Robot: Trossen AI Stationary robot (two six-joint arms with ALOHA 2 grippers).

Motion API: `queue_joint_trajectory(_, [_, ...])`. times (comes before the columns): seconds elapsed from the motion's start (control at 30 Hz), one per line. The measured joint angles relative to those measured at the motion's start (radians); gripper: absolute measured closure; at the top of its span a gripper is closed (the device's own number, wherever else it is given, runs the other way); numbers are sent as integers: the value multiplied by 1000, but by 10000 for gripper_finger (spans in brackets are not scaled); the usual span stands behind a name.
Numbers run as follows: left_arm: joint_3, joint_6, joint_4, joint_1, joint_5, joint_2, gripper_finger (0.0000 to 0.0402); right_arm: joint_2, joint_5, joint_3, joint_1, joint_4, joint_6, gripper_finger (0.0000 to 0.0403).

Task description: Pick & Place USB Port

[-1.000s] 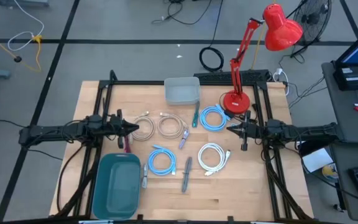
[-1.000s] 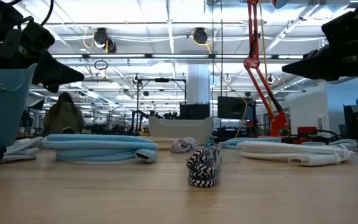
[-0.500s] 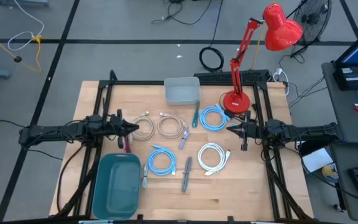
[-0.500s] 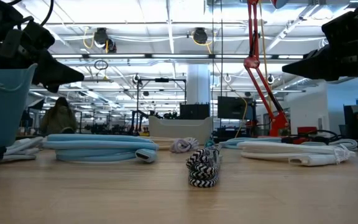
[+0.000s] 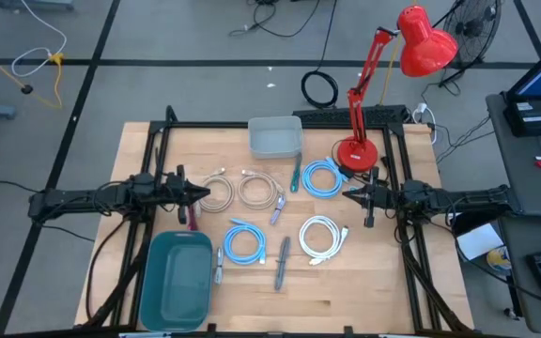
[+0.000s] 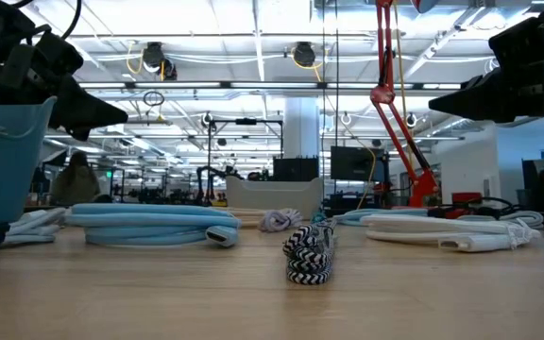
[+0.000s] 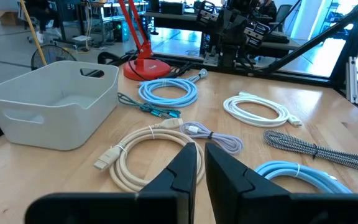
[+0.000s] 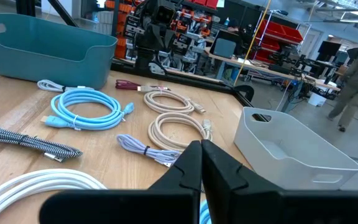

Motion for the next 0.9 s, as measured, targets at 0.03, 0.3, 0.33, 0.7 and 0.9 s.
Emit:
queue_joint_trajectory(0.03, [0,0,0,0,0,0,366,0,0,0,0,0,0,403])
queue_joint_trajectory(0.3, [0,0,0,0,0,0,366,0,0,0,0,0,-1,403])
queue_joint_trajectory(0.33, [0,0,0,0,0,0,366,0,0,0,0,0,-14,403])
queue_joint_trajectory(0.7, [0,0,0,0,0,0,366,0,-28,0,0,56,-33,403])
queue_joint_trajectory(0.9, [0,0,0,0,0,0,366,0,-53,0,0,148,594,403])
